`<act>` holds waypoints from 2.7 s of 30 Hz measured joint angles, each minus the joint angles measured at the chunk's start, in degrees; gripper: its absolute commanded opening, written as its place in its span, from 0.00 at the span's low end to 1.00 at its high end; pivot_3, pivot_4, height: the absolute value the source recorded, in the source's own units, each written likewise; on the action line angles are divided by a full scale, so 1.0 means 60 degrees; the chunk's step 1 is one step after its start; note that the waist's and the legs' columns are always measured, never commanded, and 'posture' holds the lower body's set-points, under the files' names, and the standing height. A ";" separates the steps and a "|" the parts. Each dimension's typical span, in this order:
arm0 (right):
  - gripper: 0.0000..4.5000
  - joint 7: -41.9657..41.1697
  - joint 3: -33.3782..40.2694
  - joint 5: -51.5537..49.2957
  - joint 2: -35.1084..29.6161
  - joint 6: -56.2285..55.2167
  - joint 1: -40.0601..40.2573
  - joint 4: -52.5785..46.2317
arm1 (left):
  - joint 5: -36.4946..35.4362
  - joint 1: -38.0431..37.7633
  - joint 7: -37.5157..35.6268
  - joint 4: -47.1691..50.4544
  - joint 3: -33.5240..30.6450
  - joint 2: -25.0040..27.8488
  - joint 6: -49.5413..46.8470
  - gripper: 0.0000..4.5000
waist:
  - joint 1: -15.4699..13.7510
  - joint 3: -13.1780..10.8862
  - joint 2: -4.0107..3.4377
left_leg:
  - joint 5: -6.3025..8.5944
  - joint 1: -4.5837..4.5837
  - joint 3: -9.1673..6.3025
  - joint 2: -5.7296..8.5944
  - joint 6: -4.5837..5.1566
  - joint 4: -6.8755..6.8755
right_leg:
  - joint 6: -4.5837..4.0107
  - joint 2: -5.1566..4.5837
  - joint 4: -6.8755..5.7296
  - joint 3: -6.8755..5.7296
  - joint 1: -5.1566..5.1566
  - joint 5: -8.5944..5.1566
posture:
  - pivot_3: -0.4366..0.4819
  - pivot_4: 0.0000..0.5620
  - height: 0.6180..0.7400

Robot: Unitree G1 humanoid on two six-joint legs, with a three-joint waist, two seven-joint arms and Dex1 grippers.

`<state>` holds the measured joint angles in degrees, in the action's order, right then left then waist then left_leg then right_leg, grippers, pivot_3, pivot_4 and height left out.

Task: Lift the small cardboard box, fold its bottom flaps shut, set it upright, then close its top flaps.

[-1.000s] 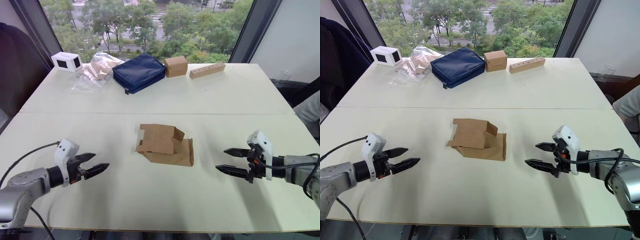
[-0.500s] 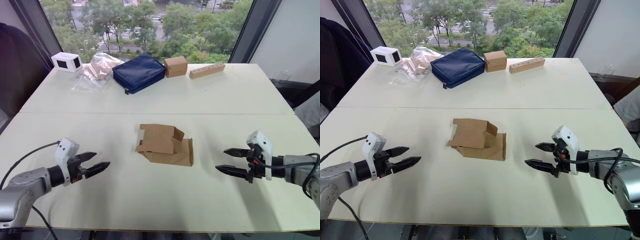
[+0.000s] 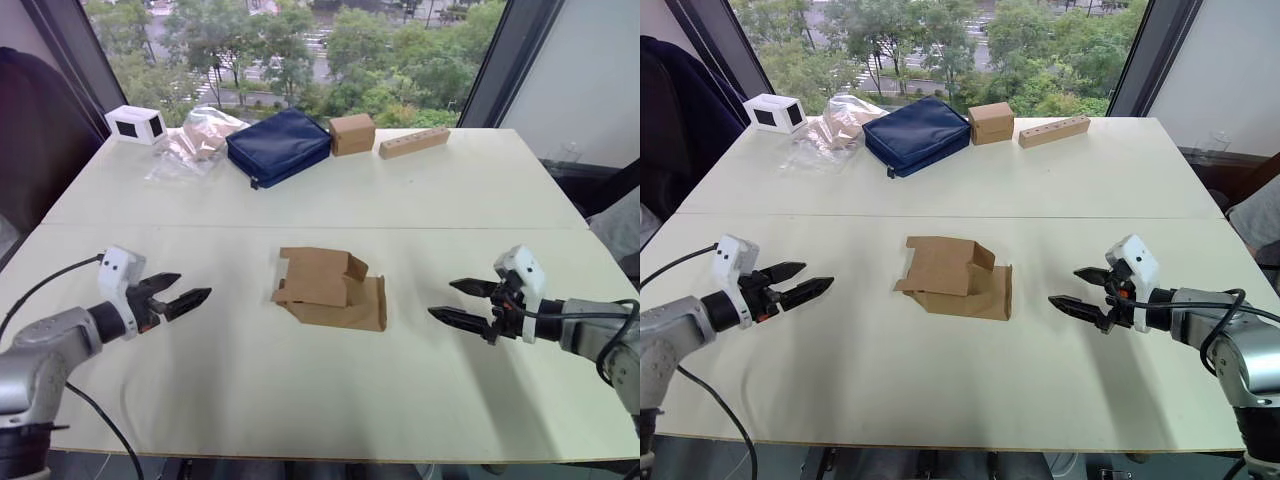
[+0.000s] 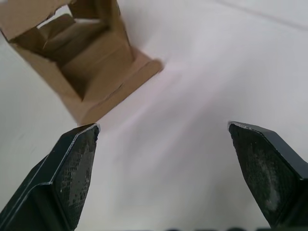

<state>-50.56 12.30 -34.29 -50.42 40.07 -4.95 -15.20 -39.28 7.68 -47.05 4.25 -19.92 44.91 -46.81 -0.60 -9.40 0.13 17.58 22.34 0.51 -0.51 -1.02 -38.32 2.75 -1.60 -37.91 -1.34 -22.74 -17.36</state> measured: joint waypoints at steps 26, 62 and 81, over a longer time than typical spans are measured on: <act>1.00 0.2198 -0.0106 -0.0440 -0.0376 0.2169 0.1019 -0.5717 | -0.0374 0.6145 -0.3965 -0.6658 0.3747 -0.2049 -0.3564 1.00 | -0.0019 0.0001 0.0031 | 0.0008 0.0039 -0.0017 0.0006 0.0024 -0.0128 | 0.0008 0.0025 -0.0042 -0.0019 0.0006 -0.0002 | 0.48 0.27 1.00; 1.00 0.3309 0.1065 -0.1736 -0.0410 0.3074 0.1436 -0.6572 | 0.2511 0.8486 -0.6509 -1.0125 0.4544 -0.3873 -0.1679 0.02 | -0.0014 -0.0003 0.0040 | 0.0012 0.0049 -0.0018 0.0009 0.0030 -0.0132 | 0.0010 0.0030 -0.0044 -0.0020 0.0000 -0.0003 | 0.48 0.27 1.00; 0.37 0.6230 0.2215 -0.4238 0.2721 0.1987 -0.1776 -0.3848 | 0.2069 0.9527 -0.6057 -0.6441 0.3119 -0.3364 0.0100 0.00 | -0.0019 0.0012 0.0032 | 0.0006 0.0071 -0.0017 0.0007 0.0020 -0.0134 | 0.0011 0.0023 -0.0055 -0.0019 -0.0022 -0.0001 | 0.48 0.27 1.00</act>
<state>-13.18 25.59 -59.71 -34.09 52.00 -15.61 -38.29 -26.87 64.85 -83.39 -34.40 -1.21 24.73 -46.20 -0.71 -9.33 0.33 17.62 22.77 0.41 -0.47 -0.90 -39.12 2.82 -1.46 -38.24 -1.45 -22.87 -17.37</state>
